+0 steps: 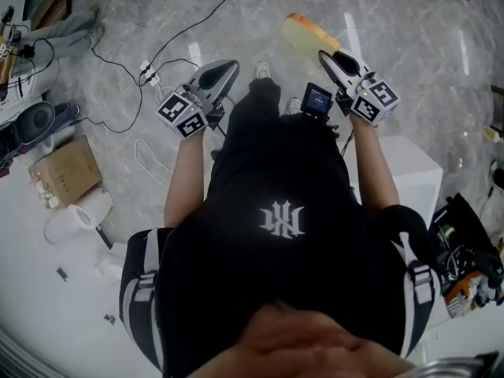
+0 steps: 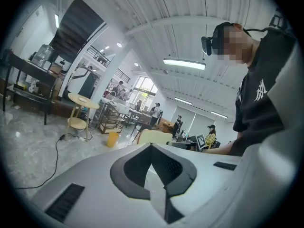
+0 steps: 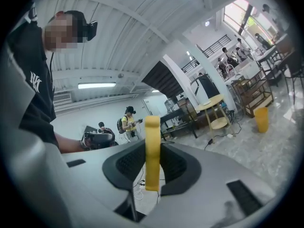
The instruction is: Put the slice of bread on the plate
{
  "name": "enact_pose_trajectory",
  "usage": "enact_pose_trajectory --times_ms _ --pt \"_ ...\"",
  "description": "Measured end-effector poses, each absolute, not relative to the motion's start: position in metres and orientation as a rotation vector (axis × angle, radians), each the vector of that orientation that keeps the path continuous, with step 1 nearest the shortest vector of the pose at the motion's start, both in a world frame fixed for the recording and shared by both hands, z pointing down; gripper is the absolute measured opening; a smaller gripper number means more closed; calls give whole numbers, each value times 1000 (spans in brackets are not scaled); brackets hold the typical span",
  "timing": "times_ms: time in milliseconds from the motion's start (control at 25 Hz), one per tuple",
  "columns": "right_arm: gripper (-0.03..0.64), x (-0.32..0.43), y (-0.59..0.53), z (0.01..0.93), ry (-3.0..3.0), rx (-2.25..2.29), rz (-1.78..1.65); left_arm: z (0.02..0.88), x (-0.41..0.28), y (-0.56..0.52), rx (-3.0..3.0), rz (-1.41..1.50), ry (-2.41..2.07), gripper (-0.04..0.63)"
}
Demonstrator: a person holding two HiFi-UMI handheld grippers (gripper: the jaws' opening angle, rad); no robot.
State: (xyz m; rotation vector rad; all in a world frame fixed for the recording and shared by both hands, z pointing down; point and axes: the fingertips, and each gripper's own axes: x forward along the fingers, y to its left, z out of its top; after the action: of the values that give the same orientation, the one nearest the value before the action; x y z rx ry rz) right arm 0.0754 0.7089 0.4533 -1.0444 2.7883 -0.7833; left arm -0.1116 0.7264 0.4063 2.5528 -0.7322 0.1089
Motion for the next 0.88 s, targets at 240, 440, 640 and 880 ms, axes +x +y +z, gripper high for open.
enact_pose_trajectory --times_ms 240,440,640,880 --pt "86 74 665 452 2815 -1116 -775 429 -119 668 2556 54 -686 6" --pt "86 53 605 442 2846 -1142 -759 432 -142 605 2544 8 -690 6" --pt "87 32 552 424 2885 -1166 -712 419 -170 549 2559 -47 -689 6" --pt "87 32 508 418 2833 -1286 -692 419 -190 505 2563 -68 -647 5"
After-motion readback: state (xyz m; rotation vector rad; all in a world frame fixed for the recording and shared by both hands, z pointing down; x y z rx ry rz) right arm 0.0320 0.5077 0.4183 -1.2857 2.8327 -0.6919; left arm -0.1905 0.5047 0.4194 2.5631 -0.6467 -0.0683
